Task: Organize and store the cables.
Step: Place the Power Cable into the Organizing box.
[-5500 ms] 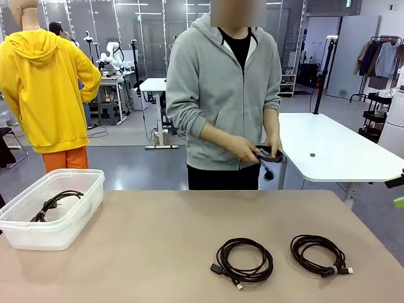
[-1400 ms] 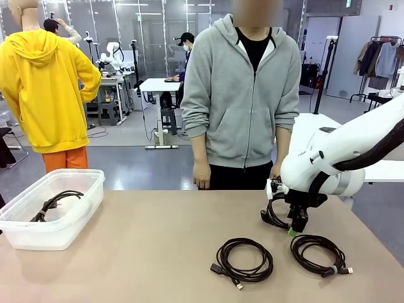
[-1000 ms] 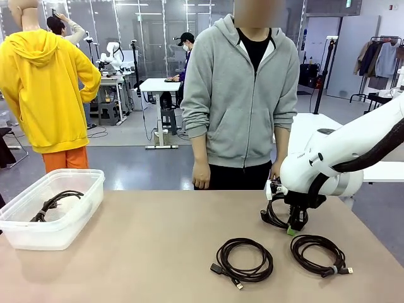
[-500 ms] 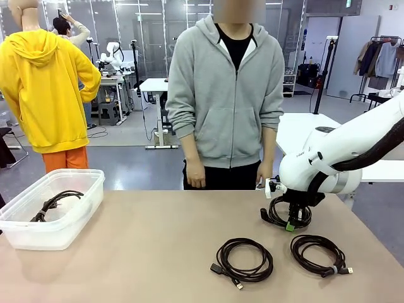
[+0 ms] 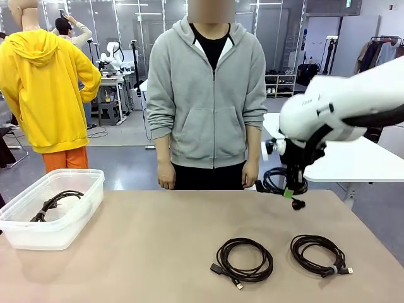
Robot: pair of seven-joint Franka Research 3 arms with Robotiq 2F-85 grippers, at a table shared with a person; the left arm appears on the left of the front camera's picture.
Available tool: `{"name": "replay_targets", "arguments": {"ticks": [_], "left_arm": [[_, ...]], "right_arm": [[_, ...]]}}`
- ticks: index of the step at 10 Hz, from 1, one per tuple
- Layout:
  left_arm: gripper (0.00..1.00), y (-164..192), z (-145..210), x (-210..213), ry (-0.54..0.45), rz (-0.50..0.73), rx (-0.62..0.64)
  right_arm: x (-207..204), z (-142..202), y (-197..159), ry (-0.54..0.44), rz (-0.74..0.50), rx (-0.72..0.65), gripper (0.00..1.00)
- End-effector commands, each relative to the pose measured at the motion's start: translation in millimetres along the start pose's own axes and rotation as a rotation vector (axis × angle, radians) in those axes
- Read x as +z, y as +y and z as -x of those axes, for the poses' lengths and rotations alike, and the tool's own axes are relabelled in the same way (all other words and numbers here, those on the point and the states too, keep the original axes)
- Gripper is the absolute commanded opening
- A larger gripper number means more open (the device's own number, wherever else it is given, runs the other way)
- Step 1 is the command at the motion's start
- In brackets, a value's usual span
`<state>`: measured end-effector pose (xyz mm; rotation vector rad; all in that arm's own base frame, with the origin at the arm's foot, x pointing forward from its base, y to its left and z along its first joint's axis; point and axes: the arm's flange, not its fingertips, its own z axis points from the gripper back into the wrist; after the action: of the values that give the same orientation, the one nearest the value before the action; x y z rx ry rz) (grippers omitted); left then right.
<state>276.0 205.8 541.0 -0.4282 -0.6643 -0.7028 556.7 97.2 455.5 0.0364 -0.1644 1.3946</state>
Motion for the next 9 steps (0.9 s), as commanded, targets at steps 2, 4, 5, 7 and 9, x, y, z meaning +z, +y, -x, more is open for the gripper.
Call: {"name": "replay_targets", "arguments": {"ticks": [2,4,5,7,9], "left_arm": [[1.0,1,-2,0,-0.021,-0.004,-0.005],[1.0,1,-2,0,-0.021,-0.004,-0.005],[1.0,1,-2,0,-0.021,-0.004,-0.005],[1.0,1,-2,0,-0.021,-0.004,-0.005],[1.0,1,-2,0,-0.021,-0.004,-0.005]], "right_arm": [[3,-68,14,-0.029,-0.028,-0.007,0.14],[-5,-130,34,-0.041,0.017,0.03,0.14],[-13,-157,43,-0.041,0.024,0.048,0.14],[-31,-212,61,-0.028,0.026,0.098,0.14],[-52,-254,77,-0.025,0.001,0.156,0.14]]}}
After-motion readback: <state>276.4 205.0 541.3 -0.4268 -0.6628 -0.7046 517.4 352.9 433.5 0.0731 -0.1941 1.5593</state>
